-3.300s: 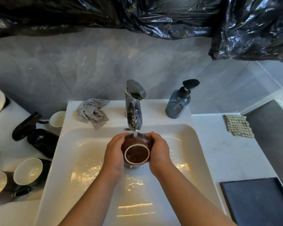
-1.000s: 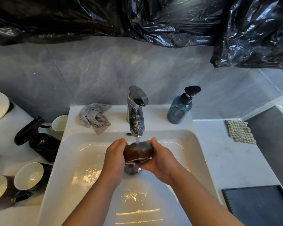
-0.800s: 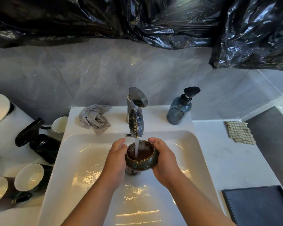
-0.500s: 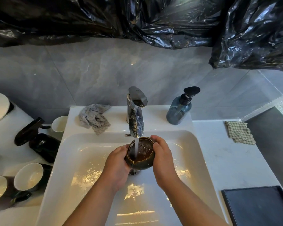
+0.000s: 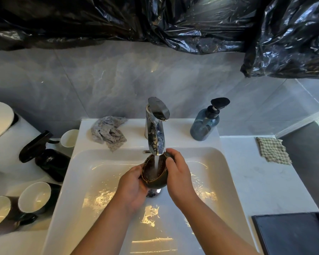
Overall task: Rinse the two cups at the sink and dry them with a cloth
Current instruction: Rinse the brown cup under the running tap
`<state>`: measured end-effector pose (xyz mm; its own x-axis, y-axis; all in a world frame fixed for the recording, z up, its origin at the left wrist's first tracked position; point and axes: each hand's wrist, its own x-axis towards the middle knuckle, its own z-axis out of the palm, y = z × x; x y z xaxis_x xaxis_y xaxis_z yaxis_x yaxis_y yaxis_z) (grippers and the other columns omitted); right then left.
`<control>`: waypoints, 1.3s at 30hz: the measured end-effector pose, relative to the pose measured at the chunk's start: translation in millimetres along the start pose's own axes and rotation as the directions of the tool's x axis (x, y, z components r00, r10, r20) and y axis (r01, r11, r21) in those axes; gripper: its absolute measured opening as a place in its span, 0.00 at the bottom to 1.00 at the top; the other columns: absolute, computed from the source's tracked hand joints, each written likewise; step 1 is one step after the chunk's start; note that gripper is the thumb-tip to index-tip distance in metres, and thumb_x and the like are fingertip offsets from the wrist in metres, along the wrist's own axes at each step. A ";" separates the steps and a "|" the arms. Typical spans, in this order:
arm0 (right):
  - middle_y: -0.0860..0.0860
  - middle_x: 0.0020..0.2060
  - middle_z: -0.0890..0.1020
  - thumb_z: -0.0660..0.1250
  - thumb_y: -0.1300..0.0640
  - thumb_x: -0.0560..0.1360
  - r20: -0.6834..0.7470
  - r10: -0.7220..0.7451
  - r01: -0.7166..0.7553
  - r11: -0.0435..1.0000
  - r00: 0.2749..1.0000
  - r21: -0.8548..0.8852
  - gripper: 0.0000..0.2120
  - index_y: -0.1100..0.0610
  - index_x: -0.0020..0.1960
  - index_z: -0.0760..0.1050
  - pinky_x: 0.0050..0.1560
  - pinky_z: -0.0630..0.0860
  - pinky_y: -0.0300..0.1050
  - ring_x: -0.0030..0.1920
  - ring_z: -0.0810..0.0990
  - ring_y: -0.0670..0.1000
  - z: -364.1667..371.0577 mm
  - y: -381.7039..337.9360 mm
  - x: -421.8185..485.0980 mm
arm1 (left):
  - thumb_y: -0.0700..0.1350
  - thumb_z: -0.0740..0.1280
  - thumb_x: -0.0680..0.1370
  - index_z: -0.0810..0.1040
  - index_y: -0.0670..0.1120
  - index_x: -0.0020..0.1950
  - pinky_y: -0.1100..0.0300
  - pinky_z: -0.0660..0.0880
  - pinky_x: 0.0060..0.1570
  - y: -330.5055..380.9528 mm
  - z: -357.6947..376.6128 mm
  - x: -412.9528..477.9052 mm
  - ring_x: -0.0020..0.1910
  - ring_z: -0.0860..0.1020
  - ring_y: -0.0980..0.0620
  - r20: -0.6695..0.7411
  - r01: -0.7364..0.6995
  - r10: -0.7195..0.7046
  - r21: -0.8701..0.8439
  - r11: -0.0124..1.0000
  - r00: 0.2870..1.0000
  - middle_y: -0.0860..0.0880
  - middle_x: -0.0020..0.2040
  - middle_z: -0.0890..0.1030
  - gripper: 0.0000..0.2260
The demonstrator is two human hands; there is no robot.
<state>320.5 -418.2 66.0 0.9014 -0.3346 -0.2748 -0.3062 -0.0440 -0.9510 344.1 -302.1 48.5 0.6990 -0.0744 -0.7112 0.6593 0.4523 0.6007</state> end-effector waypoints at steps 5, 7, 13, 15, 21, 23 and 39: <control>0.52 0.57 0.82 0.53 0.59 0.83 -0.003 0.167 -0.164 0.971 0.986 0.176 0.17 0.50 0.62 0.78 0.61 0.80 0.50 0.57 0.81 0.51 -1.7 0.5 9.6 | 0.39 0.55 0.85 0.80 0.35 0.60 0.49 0.80 0.53 2.2 0.6 -3.2 0.55 0.83 0.39 0.036 -0.111 0.110 0.022 0.994 0.993 0.35 0.54 0.85 0.15; 0.53 0.58 0.83 0.54 0.58 0.82 0.002 0.249 -0.237 0.923 0.969 0.303 0.17 0.50 0.62 0.79 0.63 0.79 0.53 0.59 0.82 0.53 -2.0 4.8 14.5 | 0.39 0.56 0.85 0.81 0.36 0.58 0.51 0.80 0.50 3.7 0.2 -5.5 0.51 0.85 0.42 0.044 -0.171 0.170 0.035 0.985 0.984 0.37 0.52 0.86 0.14; 0.59 0.54 0.85 0.55 0.53 0.83 0.084 0.377 -0.366 0.785 0.923 0.499 0.17 0.58 0.62 0.79 0.64 0.77 0.61 0.58 0.83 0.61 0.8 15.8 18.3 | 0.37 0.63 0.82 0.82 0.43 0.57 0.56 0.80 0.48 9.3 -2.4 -8.4 0.46 0.86 0.52 0.052 -0.320 0.316 0.147 0.936 0.947 0.46 0.47 0.87 0.09; 0.62 0.55 0.85 0.53 0.51 0.83 0.160 0.412 -0.431 0.734 0.897 0.525 0.20 0.61 0.63 0.78 0.66 0.75 0.62 0.58 0.83 0.62 1.3 19.8 17.4 | 0.36 0.66 0.81 0.82 0.45 0.60 0.55 0.80 0.51 11.0 -3.2 -7.8 0.49 0.85 0.52 0.046 -0.365 0.364 0.198 0.909 0.930 0.47 0.50 0.87 0.10; 0.62 0.60 0.82 0.45 0.43 0.85 0.293 0.457 -0.539 0.639 0.840 0.549 0.30 0.60 0.68 0.75 0.67 0.73 0.62 0.63 0.80 0.62 -6.0 31.1 17.9 | 0.36 0.66 0.80 0.83 0.51 0.54 0.58 0.79 0.50 6.4 -5.4 -5.4 0.52 0.85 0.53 0.085 -0.408 0.400 0.240 0.881 0.913 0.50 0.52 0.87 0.11; 0.62 0.59 0.83 0.44 0.44 0.85 0.302 0.442 -0.535 0.662 0.844 0.525 0.29 0.60 0.66 0.76 0.66 0.74 0.61 0.63 0.80 0.61 -9.0 30.5 15.9 | 0.36 0.65 0.81 0.83 0.50 0.55 0.55 0.79 0.53 3.5 -6.3 -3.9 0.54 0.84 0.51 0.062 -0.363 0.359 0.214 0.907 0.931 0.47 0.54 0.86 0.11; 0.47 0.50 0.78 0.62 0.58 0.77 0.306 -0.206 0.237 0.969 0.930 -0.069 0.08 0.50 0.55 0.74 0.50 0.72 0.31 0.51 0.76 0.42 -2.1 -0.5 -15.8 | 0.51 0.63 0.81 0.82 0.44 0.51 0.56 0.77 0.35 -3.5 2.3 -0.6 0.43 0.81 0.45 -0.012 0.168 -0.169 0.145 0.975 0.986 0.43 0.41 0.84 0.13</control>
<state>305.7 -414.8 71.1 0.9945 -0.0138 -0.1034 -0.1042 -0.1868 -0.9769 342.0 -305.7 47.7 0.5746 -0.1394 -0.8065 0.8007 0.2997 0.5187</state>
